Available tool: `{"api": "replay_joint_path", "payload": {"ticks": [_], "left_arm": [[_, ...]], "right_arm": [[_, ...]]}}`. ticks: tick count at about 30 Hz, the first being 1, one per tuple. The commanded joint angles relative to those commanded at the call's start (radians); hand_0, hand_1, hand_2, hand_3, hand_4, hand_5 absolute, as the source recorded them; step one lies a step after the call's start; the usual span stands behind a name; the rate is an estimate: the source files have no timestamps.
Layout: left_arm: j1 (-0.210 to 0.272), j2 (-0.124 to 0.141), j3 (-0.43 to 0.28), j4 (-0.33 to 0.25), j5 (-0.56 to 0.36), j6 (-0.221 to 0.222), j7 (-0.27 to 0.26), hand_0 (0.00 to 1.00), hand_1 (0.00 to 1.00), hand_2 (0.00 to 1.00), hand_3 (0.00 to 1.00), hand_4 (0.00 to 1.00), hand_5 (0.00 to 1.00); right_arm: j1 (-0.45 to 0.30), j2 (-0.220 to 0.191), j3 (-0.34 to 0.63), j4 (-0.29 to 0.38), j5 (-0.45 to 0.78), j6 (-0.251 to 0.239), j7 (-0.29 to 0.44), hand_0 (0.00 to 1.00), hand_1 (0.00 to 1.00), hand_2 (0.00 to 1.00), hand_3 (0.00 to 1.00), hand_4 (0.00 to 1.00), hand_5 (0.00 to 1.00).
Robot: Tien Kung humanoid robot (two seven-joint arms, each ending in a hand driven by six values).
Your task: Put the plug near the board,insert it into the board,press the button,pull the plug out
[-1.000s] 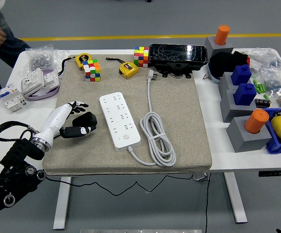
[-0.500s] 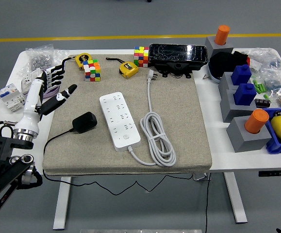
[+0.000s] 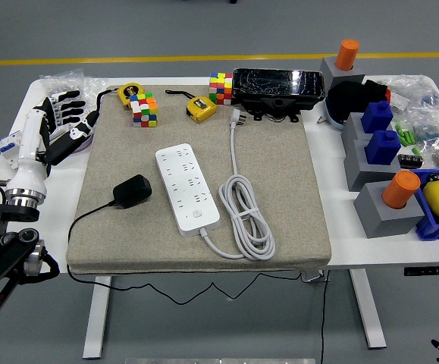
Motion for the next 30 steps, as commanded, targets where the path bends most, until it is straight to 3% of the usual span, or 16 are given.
{"api": "replay_joint_path", "payload": {"ticks": [17, 30], "left_arm": [[-0.028, 0.021, 0.001, -0.024, 0.032, -0.015, 0.014, 0.559, 0.632, 0.655, 0.739, 0.883, 0.515], [0.003, 0.020, 0.000, -0.043, 0.050, -0.022, 0.028, 0.563, 0.631, 0.656, 0.749, 0.871, 0.556]], "right_arm": [[0.052, -0.013, -0.053, -0.006, 0.012, 0.000, 0.002, 0.580, 0.671, 0.683, 0.616, 0.981, 0.518], [0.025, -0.008, -0.032, -0.005, 0.001, -0.002, 0.003, 0.579, 0.670, 0.683, 0.616, 0.979, 0.518]]}}
